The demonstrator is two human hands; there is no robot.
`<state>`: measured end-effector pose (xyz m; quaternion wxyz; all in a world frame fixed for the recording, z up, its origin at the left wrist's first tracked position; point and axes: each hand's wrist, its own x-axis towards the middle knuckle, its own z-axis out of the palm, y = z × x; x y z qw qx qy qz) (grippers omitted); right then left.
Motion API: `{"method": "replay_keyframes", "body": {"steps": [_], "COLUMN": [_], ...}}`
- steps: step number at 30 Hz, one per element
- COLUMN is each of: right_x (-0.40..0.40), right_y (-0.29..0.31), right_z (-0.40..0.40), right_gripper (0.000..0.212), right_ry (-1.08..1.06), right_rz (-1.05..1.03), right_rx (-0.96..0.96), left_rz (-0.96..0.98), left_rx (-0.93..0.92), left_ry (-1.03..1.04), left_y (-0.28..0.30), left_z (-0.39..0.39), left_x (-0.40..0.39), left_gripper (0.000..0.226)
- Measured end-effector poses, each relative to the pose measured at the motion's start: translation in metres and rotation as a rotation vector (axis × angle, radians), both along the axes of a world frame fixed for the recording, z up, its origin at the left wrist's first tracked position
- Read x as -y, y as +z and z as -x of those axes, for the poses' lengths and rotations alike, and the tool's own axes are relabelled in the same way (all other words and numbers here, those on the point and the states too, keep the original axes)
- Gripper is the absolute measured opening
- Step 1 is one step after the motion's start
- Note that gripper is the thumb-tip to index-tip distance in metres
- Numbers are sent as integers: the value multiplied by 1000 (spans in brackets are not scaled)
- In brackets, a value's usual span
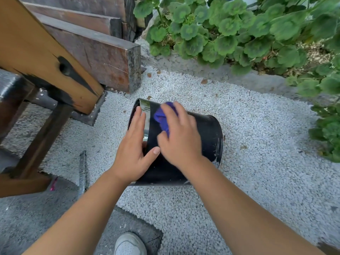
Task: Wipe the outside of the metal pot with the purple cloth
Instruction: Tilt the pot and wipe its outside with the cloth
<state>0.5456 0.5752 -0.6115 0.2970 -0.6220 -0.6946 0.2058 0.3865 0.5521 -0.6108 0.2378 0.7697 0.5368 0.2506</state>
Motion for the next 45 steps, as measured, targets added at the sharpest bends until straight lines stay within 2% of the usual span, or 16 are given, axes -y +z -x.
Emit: {"method": "replay_keyframes", "body": {"steps": [3, 5, 7, 14, 18, 21, 25, 29, 32, 36, 38, 41, 43, 45], "right_x": [3, 5, 6, -6, -8, -8, -3, 6, 23, 29, 25, 22, 22, 19], "right_y": [5, -3, -14, -48, -58, -58, -48, -26, -20, -28, -36, -50, -60, -70], "right_z": [13, 8, -1, -42, -61, -66, -53, -19, 9, 9, -5, -28, -45, -62], "right_gripper": [50, 40, 39, 39, 39, 41, 48, 51, 45, 34, 32, 33, 34, 34], "right_ry": [78, 92, 78, -176, -288, -329, -280, -112, 41, 51, 20, -78, -158, -221], "right_rz": [-87, -172, -198, -29, 81, 109, 86, -94, -216, -256, -283, -213, -131, -46], "right_rx": [-130, -82, -10, -15, -47, -98, -123, -210, -204, -115, -91, -48, -43, -48], "left_rz": [79, 100, 108, 167, 151, 134, 133, 114, 141, 168, 156, 96, 97, 168], "left_rx": [138, 142, 125, 136, 154, 115, 126, 180, 272, 348, 301, 196, 230, 359], "left_ry": [-19, -14, -5, 87, 50, -16, 0, -6, 5, 27, 37, 39, 70, 116], "left_y": [0, 1, 1, 1, 5, 8, 3, 2, 0, 0, 1, 2, 1, -1], "left_z": [-2, -3, -4, -1, 2, 3, -7, -12, -17, -21, -22, -19, -18, -11], "left_x": [-2, -2, 0, 2, -1, -2, 0, -2, -3, -4, -5, -2, 3, 8], "left_gripper": [105, 107, 106, 103, 93, 96, 101, 99, 99, 104, 100, 92, 80, 68]}}
